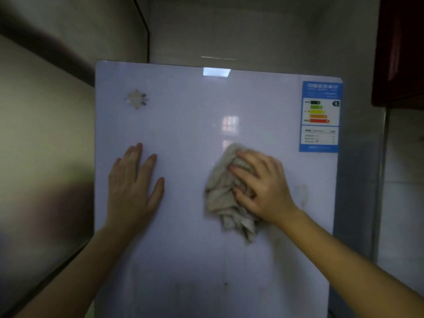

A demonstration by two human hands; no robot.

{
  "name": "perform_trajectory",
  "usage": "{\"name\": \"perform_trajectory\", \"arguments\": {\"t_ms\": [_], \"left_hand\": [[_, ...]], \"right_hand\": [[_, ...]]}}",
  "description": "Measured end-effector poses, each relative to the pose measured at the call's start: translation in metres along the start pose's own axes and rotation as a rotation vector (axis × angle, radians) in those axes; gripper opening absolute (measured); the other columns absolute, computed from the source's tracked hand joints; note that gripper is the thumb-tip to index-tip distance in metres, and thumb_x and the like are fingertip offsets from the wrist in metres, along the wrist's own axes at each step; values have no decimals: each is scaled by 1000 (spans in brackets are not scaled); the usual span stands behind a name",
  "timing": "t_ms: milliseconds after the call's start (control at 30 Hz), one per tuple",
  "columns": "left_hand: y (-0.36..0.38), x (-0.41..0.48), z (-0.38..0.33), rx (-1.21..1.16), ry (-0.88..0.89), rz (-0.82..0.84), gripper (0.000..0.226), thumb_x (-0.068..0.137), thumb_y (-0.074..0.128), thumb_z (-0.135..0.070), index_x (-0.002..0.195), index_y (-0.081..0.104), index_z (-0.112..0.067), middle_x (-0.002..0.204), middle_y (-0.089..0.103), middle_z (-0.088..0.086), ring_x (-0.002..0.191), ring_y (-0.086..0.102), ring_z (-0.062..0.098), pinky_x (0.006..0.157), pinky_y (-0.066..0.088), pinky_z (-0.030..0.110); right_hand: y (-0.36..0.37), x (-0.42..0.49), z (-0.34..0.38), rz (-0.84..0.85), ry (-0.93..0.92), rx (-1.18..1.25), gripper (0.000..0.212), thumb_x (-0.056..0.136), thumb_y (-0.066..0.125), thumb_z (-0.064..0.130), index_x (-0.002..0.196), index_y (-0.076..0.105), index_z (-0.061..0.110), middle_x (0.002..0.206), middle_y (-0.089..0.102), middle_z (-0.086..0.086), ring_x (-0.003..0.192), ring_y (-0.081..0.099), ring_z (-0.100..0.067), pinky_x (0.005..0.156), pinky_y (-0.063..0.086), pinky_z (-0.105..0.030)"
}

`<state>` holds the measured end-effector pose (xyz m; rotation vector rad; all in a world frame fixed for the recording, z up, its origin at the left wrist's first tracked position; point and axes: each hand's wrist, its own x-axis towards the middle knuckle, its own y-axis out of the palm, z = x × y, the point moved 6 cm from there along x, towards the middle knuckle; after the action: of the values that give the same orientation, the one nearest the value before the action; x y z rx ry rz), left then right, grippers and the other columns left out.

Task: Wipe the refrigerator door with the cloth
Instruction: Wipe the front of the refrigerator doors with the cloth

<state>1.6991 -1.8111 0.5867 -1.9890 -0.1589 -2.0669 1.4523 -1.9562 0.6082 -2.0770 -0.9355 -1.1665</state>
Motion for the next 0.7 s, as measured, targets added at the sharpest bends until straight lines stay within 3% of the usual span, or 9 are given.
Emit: {"name": "perform_trajectory", "arguments": {"t_ms": [67,133,267,433,700], "left_hand": [[2,-3,-13,-5,43,-9,53,97,53,-34,142,53,-7,158,38,21,146,37,41,119,27,54],[6,-5,-28,-33,82,-13,51,96,54,-32,139,56,-5,156,42,22,144,40,41,117,30,53],[17,-7,-61,-76,144,-58,46,96,56,-29,133,62,-2,150,50,24,138,48,42,113,37,55],[29,-9,-94,-73,98,-44,48,98,54,-32,138,58,-6,155,43,23,144,41,41,119,28,55],[43,-17,-110,-29,67,-10,56,99,49,-37,147,49,-8,163,33,20,152,29,37,127,16,52]], "right_hand": [[3,-29,13,86,-140,13,42,90,68,38,127,71,20,145,59,-10,130,55,-34,104,43,-47],[-3,-48,6,94,-129,6,40,91,68,38,126,71,20,145,59,-9,129,56,-33,104,44,-46],[-26,-63,-48,-23,148,-29,42,92,67,38,129,70,17,145,57,-12,131,53,-36,105,43,-50],[-48,-82,-90,-156,447,-59,42,91,69,33,130,68,16,147,53,-11,132,48,-32,108,36,-43],[-39,-140,-62,27,112,-34,42,92,67,38,128,70,16,145,57,-13,132,51,-33,104,43,-50]]}}
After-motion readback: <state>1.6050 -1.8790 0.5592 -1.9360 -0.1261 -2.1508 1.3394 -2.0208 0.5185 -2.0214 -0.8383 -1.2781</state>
